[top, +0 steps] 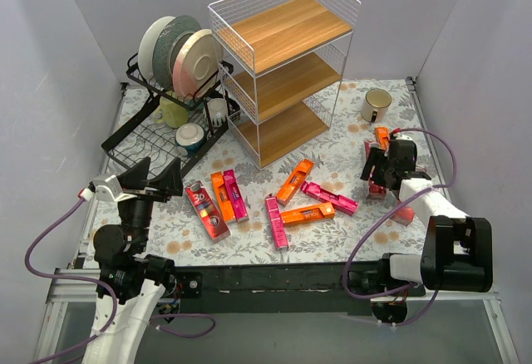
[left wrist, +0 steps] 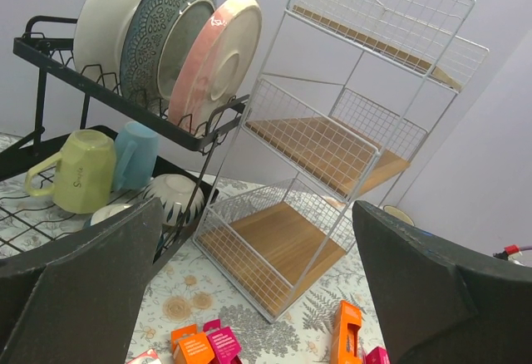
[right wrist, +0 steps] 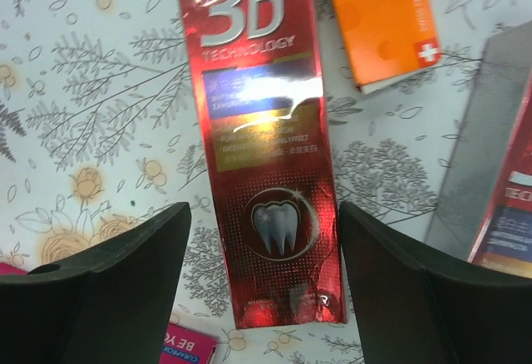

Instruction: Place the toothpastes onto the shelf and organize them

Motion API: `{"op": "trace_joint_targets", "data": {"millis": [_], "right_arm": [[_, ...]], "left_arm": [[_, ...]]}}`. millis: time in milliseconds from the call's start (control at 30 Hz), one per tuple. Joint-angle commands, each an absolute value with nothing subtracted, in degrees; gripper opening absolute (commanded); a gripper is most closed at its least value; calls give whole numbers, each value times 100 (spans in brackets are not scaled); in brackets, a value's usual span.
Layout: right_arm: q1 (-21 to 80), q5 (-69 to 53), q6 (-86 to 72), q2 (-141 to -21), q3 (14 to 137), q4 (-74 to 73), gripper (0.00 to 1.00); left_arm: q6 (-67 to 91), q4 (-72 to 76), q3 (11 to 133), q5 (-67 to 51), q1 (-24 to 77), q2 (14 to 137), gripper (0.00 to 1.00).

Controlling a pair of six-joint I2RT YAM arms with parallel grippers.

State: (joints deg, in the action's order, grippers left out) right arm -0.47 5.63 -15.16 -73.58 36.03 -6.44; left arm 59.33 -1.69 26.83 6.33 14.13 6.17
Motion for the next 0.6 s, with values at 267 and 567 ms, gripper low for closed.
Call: {"op": "trace_joint_targets", "data": {"millis": [267,567], "right_arm": [[843,1116,-1433,-7620,3437,-519,79],[1125,1195,-1494,-7629,3393,-545,77]], "left_arm": [[5845,-167,2628,519,1459,606,98],[5827,-149,2619,510,1459,624,98]]}}
